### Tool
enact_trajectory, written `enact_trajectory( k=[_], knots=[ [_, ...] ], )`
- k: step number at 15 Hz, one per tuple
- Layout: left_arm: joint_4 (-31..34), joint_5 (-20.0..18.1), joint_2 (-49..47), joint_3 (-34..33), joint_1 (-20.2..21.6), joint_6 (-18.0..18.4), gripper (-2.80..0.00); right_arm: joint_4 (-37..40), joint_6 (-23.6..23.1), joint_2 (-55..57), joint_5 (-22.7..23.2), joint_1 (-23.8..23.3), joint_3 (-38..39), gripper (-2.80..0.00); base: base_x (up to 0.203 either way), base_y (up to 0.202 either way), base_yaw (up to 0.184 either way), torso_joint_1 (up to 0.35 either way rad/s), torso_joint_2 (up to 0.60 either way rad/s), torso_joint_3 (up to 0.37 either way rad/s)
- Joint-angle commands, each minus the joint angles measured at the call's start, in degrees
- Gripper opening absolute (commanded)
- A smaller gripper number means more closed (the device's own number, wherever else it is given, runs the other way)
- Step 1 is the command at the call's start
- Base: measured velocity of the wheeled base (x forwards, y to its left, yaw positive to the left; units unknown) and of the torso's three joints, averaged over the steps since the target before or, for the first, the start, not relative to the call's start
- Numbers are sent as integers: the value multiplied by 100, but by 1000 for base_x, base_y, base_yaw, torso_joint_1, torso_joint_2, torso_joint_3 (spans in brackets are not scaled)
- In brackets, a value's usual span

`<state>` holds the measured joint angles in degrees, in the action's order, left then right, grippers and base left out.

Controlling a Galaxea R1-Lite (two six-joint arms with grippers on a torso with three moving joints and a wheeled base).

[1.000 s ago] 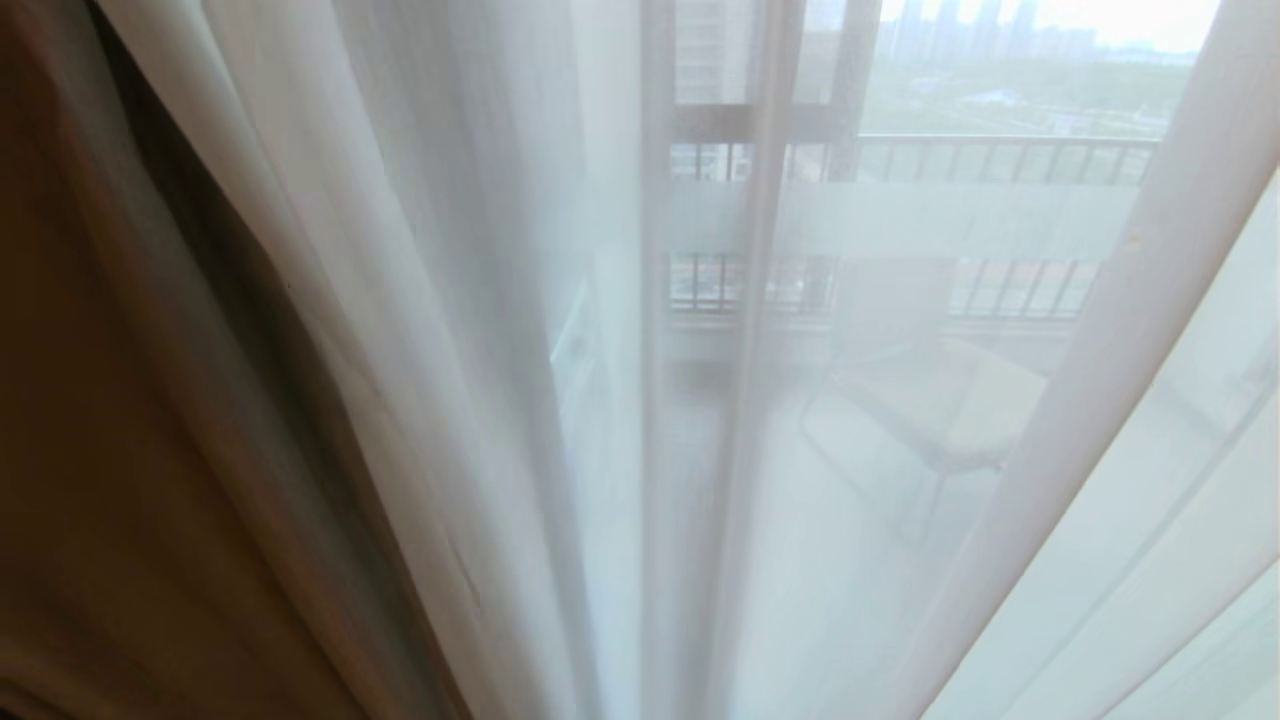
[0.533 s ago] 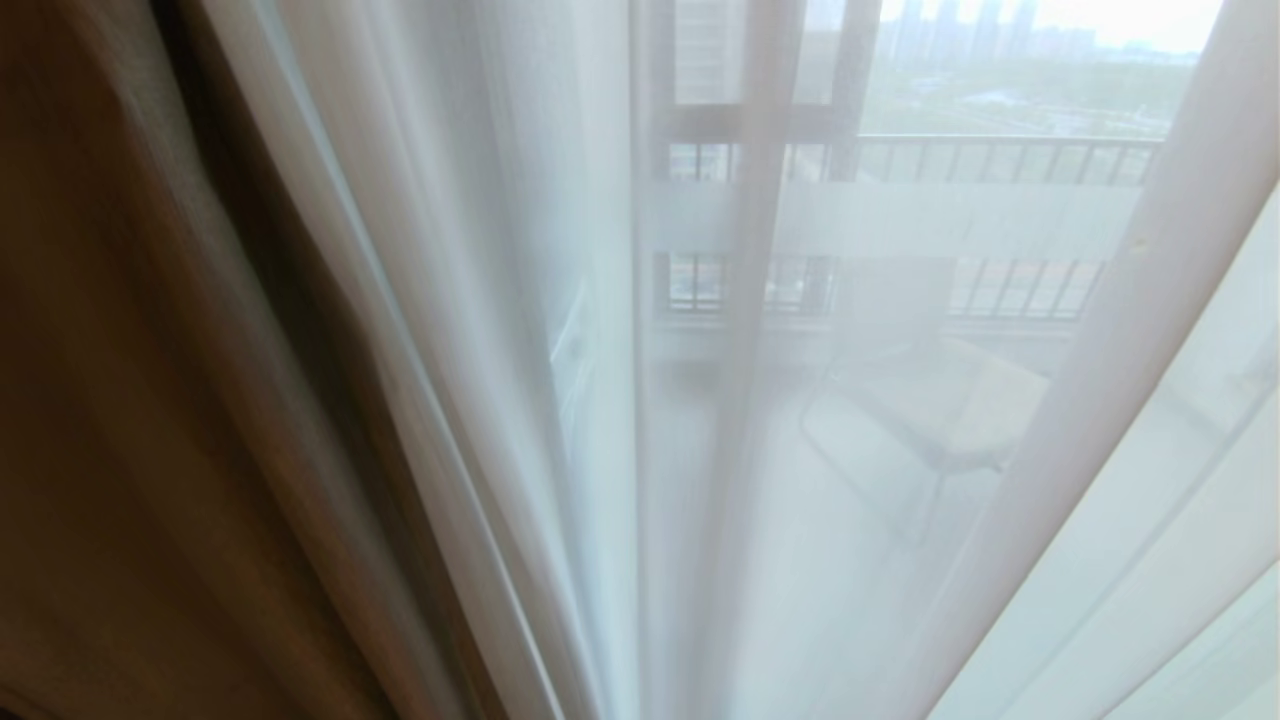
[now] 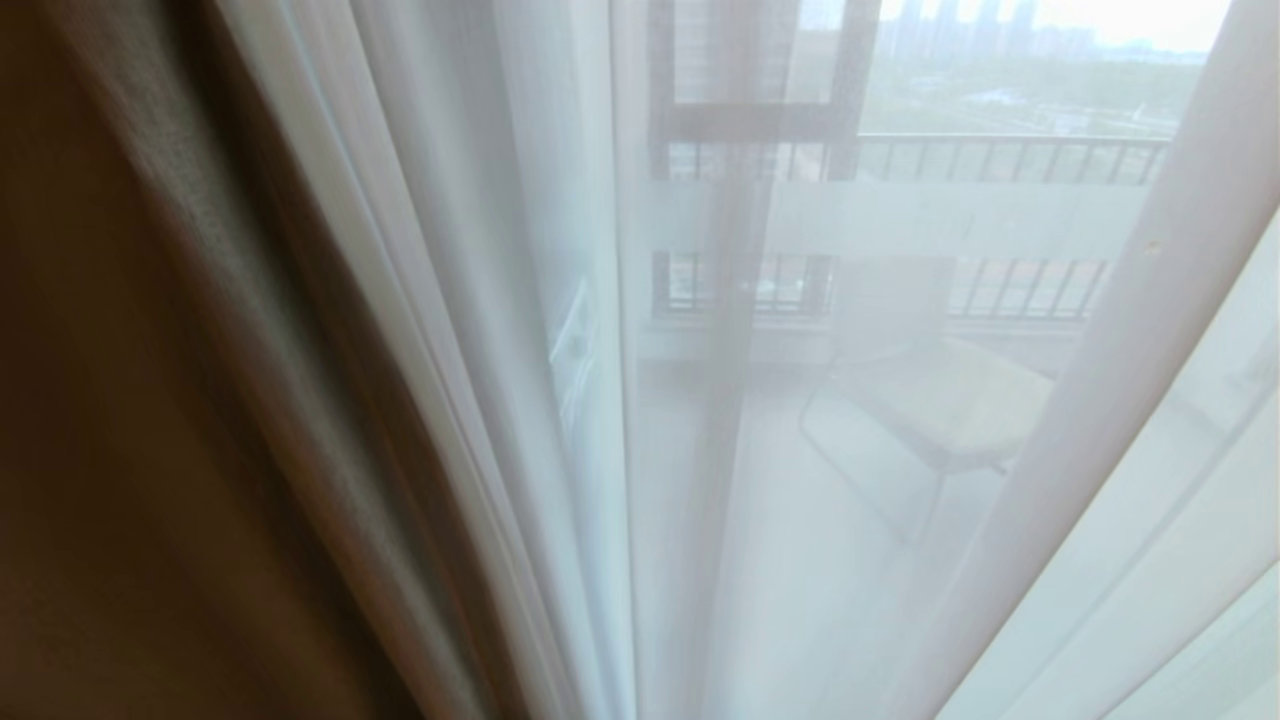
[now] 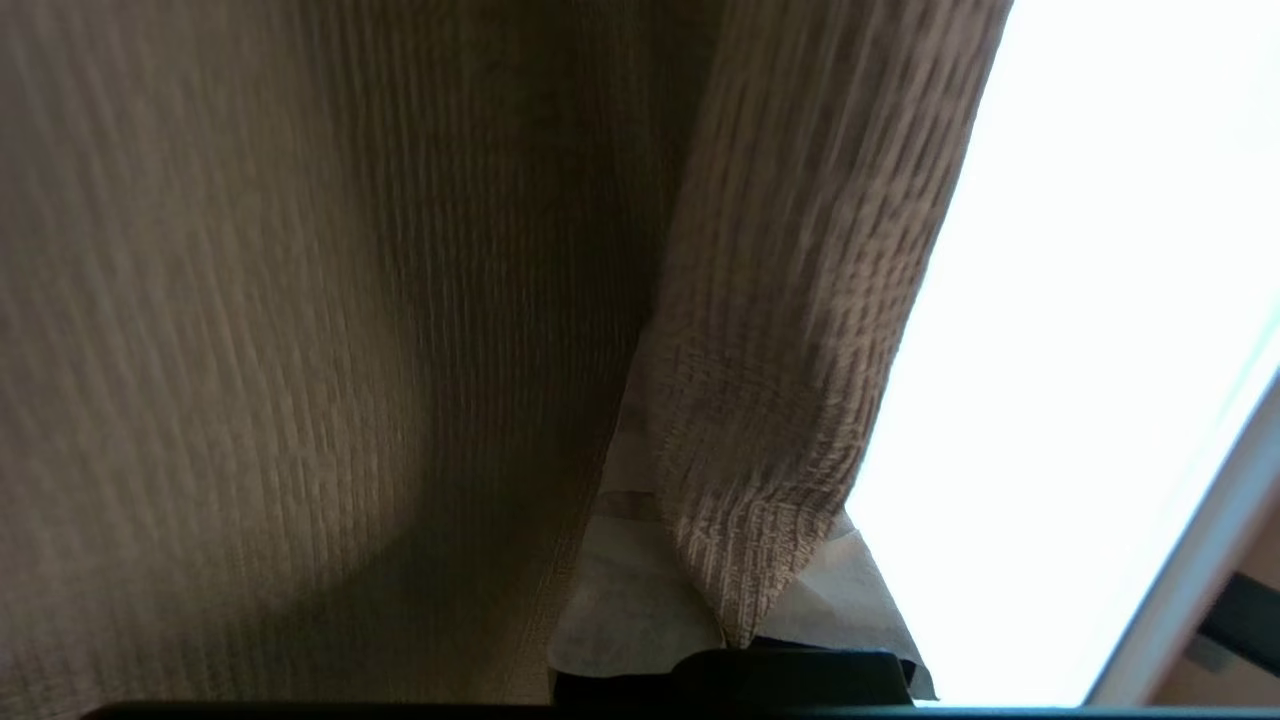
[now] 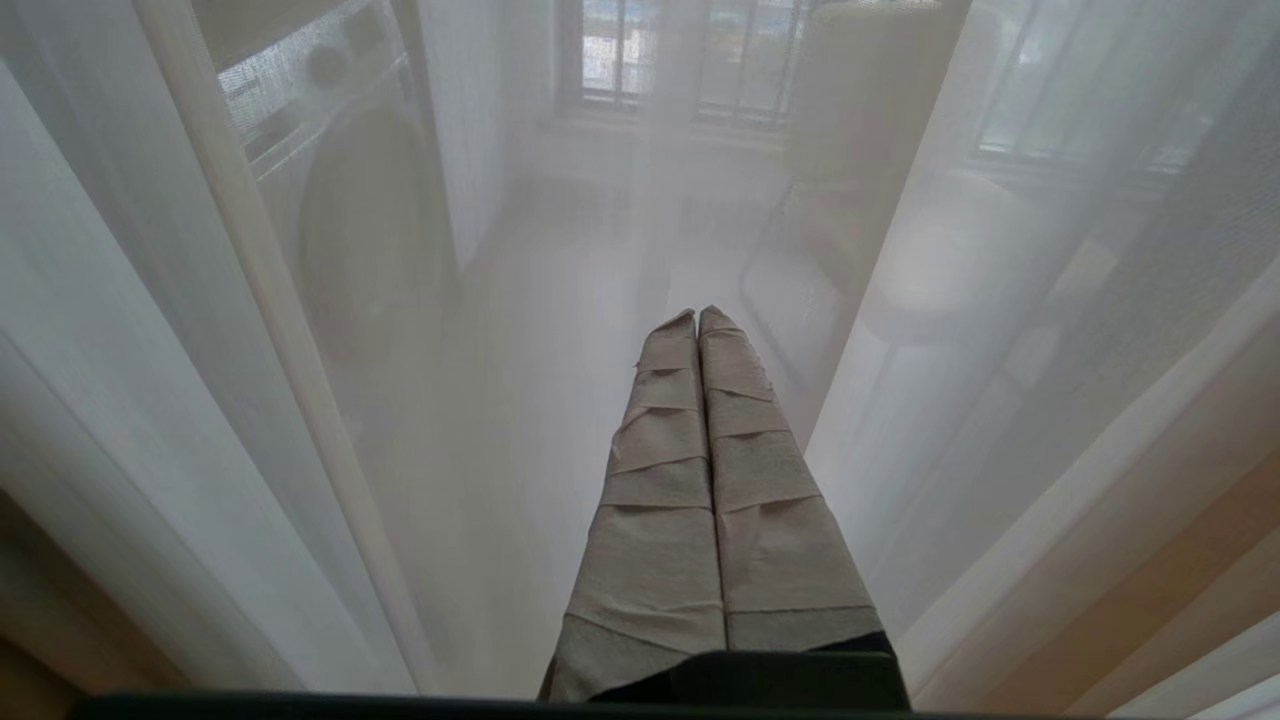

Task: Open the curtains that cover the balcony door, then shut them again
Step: Close the outer curtains on both sides

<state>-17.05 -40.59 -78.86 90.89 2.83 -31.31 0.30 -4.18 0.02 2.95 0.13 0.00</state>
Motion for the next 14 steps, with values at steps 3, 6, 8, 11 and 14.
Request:
enact_trajectory(
  k=[3, 6, 8, 11, 14],
  knots=[
    [-72, -1, 211, -124, 633, -6, -280, -1, -4, -2, 4, -1, 0, -280, 0, 0, 0, 0, 0, 0],
    [-93, -1, 213, -95, 1228, 123, -280, 3, -4, -2, 4, 3, 0, -280, 0, 0, 0, 0, 0, 0],
    [-131, -2, 213, -90, 1568, 146, -280, 5, -4, -2, 4, -2, 0, -280, 0, 0, 0, 0, 0, 0],
    [-283, -11, 213, -96, 2212, 183, -280, 1, -4, -2, 4, -4, 0, -280, 0, 0, 0, 0, 0, 0],
    [-351, -19, 204, -116, 2528, 204, -280, 4, -4, -2, 4, -4, 0, -280, 0, 0, 0, 0, 0, 0]
  ],
)
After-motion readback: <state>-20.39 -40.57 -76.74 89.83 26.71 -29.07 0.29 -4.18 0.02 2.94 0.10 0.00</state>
